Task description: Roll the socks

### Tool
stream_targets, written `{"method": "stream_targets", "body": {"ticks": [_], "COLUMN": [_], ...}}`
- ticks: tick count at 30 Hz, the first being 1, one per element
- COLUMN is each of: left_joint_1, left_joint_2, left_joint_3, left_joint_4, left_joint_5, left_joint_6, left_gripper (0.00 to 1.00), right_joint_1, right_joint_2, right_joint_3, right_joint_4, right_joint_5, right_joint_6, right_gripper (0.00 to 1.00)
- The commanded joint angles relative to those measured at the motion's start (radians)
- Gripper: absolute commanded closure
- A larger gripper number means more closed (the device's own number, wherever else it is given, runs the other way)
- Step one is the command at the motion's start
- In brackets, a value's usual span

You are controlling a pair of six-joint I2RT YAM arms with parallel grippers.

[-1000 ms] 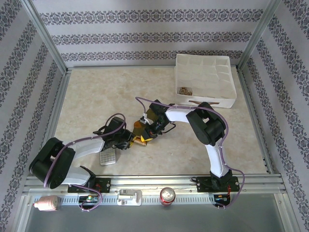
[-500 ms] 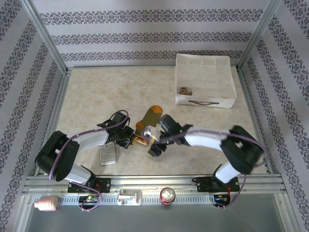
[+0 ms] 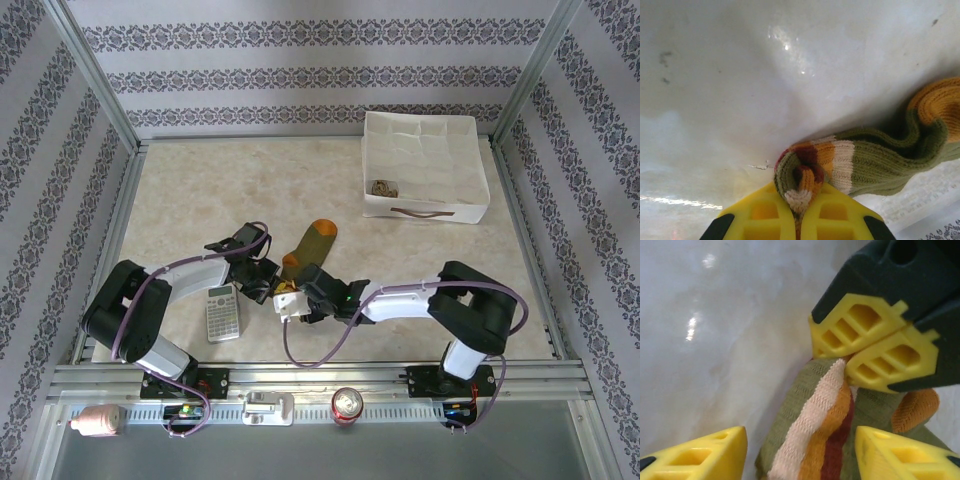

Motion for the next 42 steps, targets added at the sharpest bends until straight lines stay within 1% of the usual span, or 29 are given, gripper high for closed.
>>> {"method": "stream_targets", "body": {"ticks": [1, 3, 4, 6, 7, 8, 10, 12, 13, 14, 15, 17, 18, 21, 23, 26, 30, 34, 38, 42], "left_joint_1": [0.012, 0.016, 0.018, 0.020, 0.022, 0.025, 0.034, 0.048, 0.055, 0.065, 0.077, 0.097, 0.106, 0.118, 0.118, 0.114, 0.091, 0.056, 0.012, -0.017], "left_joint_2": [0.047, 0.047, 0.045, 0.030, 0.021, 0.006, -0.029, -0.085, -0.107, -0.135, -0.159, -0.196, -0.214, -0.267, -0.287, -0.294, -0.305, -0.301, -0.267, -0.218], "left_joint_3": [-0.032, -0.026, -0.023, -0.016, -0.011, -0.006, -0.007, -0.018, -0.024, -0.030, -0.034, -0.045, -0.055, -0.081, -0.099, -0.135, -0.150, -0.170, -0.179, -0.187], "left_joint_4": [-0.178, -0.180, -0.183, -0.190, -0.196, -0.203, -0.206, -0.186, -0.179, -0.169, -0.167, -0.151, -0.139, -0.119, -0.089, 0.011, 0.065, 0.152, 0.208, 0.273], "left_joint_5": [-0.034, -0.031, -0.031, -0.033, -0.036, -0.041, -0.044, -0.051, -0.053, -0.054, -0.056, -0.051, -0.050, -0.059, -0.055, -0.016, -0.008, -0.020, -0.039, -0.049], "left_joint_6": [0.032, 0.039, 0.043, 0.050, 0.054, 0.057, 0.054, 0.040, 0.032, 0.025, 0.020, 0.009, 0.001, -0.018, -0.022, -0.032, -0.035, -0.054, -0.066, -0.081], "left_gripper": [1.00, 1.00, 1.00, 1.00, 1.00, 0.98, 0.84, 0.63, 0.54, 0.46, 0.40, 0.33, 0.31, 0.30, 0.32, 0.36, 0.38, 0.43, 0.49, 0.49], "right_joint_1": [0.008, 0.008, 0.008, 0.003, -0.002, -0.011, -0.031, -0.054, -0.061, -0.077, -0.090, -0.116, -0.131, -0.174, -0.201, -0.244, -0.310, -0.363, -0.394, -0.418], "right_joint_2": [0.047, 0.079, 0.092, 0.110, 0.113, 0.112, 0.101, 0.094, 0.094, 0.095, 0.100, 0.112, 0.119, 0.131, 0.143, 0.178, 0.238, 0.281, 0.286, 0.286], "right_joint_3": [0.048, 0.066, 0.073, 0.087, 0.090, 0.093, 0.095, 0.098, 0.101, 0.106, 0.114, 0.133, 0.143, 0.161, 0.178, 0.218, 0.259, 0.276, 0.260, 0.240], "right_joint_4": [-0.001, -0.035, -0.049, -0.096, -0.113, -0.137, -0.179, -0.223, -0.238, -0.260, -0.281, -0.320, -0.336, -0.352, -0.366, -0.401, -0.429, -0.445, -0.444, -0.434], "right_joint_5": [0.076, 0.088, 0.093, 0.079, 0.068, 0.041, -0.033, -0.134, -0.166, -0.228, -0.274, -0.362, -0.404, -0.517, -0.591, -0.697, -0.821, -0.903, -0.932, -0.945], "right_joint_6": [-0.049, -0.015, 0.002, 0.051, 0.079, 0.112, 0.172, 0.219, 0.236, 0.254, 0.268, 0.302, 0.319, 0.371, 0.402, 0.457, 0.546, 0.611, 0.630, 0.651], "right_gripper": [0.53, 0.75, 0.83, 0.97, 1.00, 1.00, 1.00, 1.00, 1.00, 1.00, 1.00, 1.00, 1.00, 1.00, 1.00, 1.00, 1.00, 1.00, 1.00, 1.00]}}
